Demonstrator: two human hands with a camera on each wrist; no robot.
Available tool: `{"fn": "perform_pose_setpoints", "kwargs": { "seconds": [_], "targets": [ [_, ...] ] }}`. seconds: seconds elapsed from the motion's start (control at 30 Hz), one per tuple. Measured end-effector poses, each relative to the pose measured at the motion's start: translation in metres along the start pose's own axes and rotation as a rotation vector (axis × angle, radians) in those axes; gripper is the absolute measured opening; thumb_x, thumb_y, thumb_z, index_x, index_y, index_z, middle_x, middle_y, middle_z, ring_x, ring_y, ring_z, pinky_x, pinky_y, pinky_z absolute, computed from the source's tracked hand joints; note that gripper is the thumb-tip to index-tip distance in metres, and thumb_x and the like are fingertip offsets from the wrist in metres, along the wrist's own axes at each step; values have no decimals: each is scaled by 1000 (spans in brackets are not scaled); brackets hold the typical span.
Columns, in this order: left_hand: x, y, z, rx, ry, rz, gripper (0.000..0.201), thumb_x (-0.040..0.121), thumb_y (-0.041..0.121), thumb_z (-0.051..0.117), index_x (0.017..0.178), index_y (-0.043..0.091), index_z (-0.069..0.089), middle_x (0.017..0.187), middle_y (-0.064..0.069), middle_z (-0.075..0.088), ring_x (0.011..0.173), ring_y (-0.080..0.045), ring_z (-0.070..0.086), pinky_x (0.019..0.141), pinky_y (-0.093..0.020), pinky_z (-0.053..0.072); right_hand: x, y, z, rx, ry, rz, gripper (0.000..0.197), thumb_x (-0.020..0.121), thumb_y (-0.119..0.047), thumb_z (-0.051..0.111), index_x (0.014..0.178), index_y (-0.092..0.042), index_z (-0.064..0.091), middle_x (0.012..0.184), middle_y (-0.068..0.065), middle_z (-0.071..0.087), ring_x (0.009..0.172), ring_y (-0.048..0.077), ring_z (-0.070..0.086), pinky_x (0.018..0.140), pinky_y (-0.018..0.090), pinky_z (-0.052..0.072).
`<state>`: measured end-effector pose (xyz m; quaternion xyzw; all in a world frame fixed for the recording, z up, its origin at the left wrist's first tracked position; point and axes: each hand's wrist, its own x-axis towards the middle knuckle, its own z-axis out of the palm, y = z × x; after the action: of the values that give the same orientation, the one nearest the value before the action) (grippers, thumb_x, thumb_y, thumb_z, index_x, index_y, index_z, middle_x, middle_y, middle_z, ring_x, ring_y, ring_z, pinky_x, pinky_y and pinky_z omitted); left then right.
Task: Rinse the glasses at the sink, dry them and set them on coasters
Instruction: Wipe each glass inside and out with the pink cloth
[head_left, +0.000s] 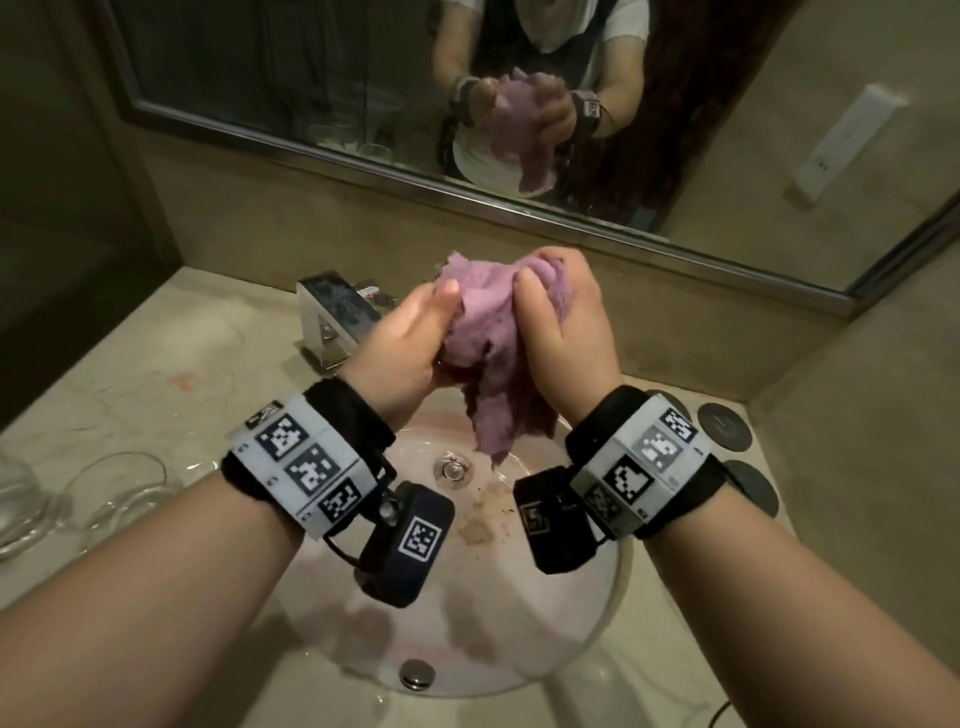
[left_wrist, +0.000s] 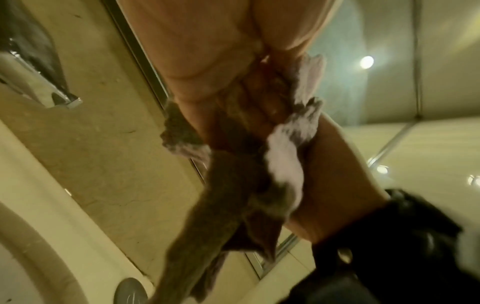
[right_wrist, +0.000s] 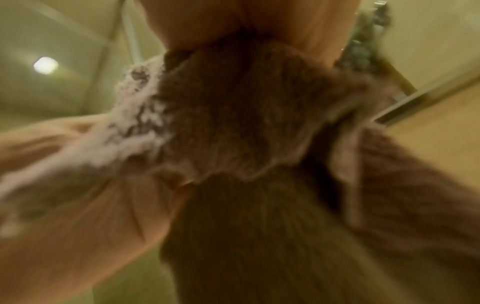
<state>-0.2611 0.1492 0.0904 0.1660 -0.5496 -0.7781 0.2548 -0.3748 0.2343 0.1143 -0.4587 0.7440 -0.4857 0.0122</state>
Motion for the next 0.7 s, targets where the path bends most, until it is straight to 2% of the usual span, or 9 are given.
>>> {"fn": "perform_pose_setpoints", "kwargs": {
  "seconds": [0.07,0.13,0.2,0.3,0.37,0.43,0.57,0.63,0.7],
  "targets": [
    [-2,0,1,60,-25,48,42,91,51,41,119,22,53,113,-5,66,107,-23,63,92,-48,50,7,2,3,138,-50,191,19,95,-33,43,103,-20,54,100,-7,54,95,7,53,81,25,40],
    [-3,2,1,124,-40,105,34,88,52,40,109,27,54,109,-3,66,107,-21,63,94,-45,48,9,5,7,191,-86,264,36,90,-46,41,107,-20,60,104,-4,59,97,11,57,88,35,46],
    [-1,4,1,149,-27,118,31,90,50,39,105,28,54,109,-6,65,107,-23,62,95,-45,47,7,5,8,167,-57,246,34,90,-47,40,102,-23,60,101,-4,59,94,9,57,84,31,47],
    [-1,4,2,65,-51,67,35,90,43,39,112,21,54,109,-5,66,103,-20,62,92,-40,47,4,-2,-1,71,41,60,11,92,-36,40,89,-36,51,93,-16,49,88,0,49,73,8,35],
    [-1,4,-3,-18,-35,4,41,93,38,35,122,15,53,118,-8,65,111,-22,60,92,-41,48,3,-3,-9,-51,37,-104,24,87,-41,40,95,-25,55,96,-8,48,88,0,46,73,4,34],
    [0,5,-11,-105,-27,-103,50,97,45,26,130,16,51,122,-10,63,115,-24,58,85,-40,51,2,-5,-14,-151,-18,-209,28,86,-36,49,102,-14,55,102,-2,48,85,0,46,71,6,34],
    [5,17,-14,-326,-94,-393,68,97,55,12,130,11,52,123,-20,61,112,-30,60,90,-47,46,0,-8,-14,-289,-65,-577,39,77,-31,56,106,-7,59,103,16,59,88,26,58,67,26,48],
    [5,23,-11,-400,-128,-401,63,98,52,15,127,9,52,118,-21,63,103,-27,65,86,-47,51,1,-4,-11,-330,-68,-659,38,75,-30,56,109,-12,52,102,19,59,88,32,59,68,31,50],
    [4,26,-8,-401,-175,-342,63,97,51,17,133,9,47,126,-22,59,114,-29,59,93,-49,49,4,-3,-11,-317,-63,-641,39,77,-31,56,110,-10,53,103,19,58,90,31,58,71,33,50]
  ]
}}
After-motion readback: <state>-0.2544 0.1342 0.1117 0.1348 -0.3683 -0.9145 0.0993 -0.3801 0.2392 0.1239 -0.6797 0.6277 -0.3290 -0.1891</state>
